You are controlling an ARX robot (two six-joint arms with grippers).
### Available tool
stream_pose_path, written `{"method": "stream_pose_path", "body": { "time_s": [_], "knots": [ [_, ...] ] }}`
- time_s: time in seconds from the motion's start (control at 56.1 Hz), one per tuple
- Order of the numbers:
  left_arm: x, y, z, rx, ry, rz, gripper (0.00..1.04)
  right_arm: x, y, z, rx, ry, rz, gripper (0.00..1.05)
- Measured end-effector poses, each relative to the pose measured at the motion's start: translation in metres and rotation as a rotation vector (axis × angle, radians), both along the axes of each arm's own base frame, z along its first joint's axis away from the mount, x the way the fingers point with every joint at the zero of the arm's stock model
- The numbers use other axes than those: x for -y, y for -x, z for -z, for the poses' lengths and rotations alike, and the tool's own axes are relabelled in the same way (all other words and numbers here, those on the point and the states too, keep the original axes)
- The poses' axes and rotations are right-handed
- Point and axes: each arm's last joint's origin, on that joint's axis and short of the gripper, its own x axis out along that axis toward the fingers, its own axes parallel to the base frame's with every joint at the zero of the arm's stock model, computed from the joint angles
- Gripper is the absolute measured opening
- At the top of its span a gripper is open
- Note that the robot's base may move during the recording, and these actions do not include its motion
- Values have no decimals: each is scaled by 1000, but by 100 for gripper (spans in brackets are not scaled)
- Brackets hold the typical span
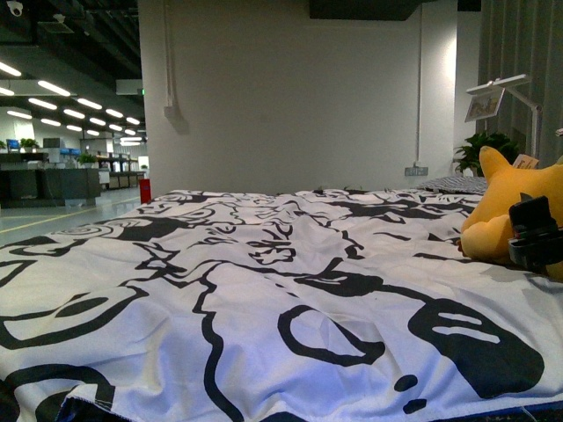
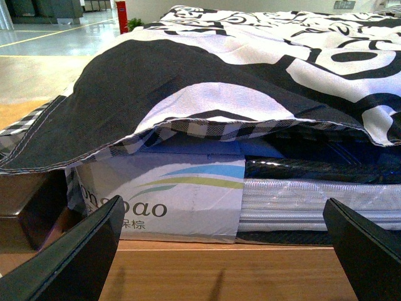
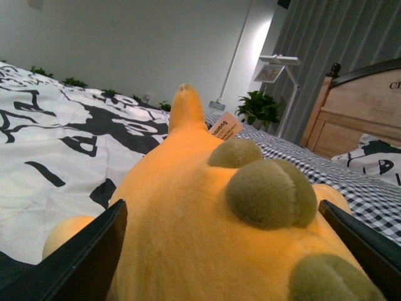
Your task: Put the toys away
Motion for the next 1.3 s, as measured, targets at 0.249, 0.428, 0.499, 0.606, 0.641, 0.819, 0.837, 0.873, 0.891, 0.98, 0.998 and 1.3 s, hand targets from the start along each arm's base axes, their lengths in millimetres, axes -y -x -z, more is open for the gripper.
{"method": "stream_pose_path", "body": {
  "time_s": [0.249,0.428,0.499,0.606,0.641,0.819,0.837,0.873,0.891,0.98,0.998,1.3],
  "knots": [
    [0,0,0,0,0,0,98,0,0,2,-20,10,-8,52],
    [0,0,0,0,0,0,98,1,2,-3,-54,-30,-40,27],
    [0,0,0,0,0,0,98,2,5,-8,-66,-71,-67,19],
    [0,0,0,0,0,0,98,4,14,-22,-83,-150,-138,10],
    [0,0,0,0,0,0,98,5,18,-27,-88,-176,-163,9],
    [0,0,0,0,0,0,98,7,57,-59,-103,-323,-354,8],
    [0,0,0,0,0,0,98,7,60,-61,-104,-331,-369,8],
    [0,0,0,0,0,0,98,8,73,-70,-103,-360,-425,8],
    [0,0,0,0,0,0,98,8,76,-72,-102,-366,-438,8],
    [0,0,0,0,0,0,98,11,104,-89,-84,-408,-525,8],
    [0,0,0,0,0,0,98,12,111,-92,-74,-411,-536,8],
    [0,0,0,0,0,0,98,19,191,-107,-22,-473,-690,8]
  ]
}}
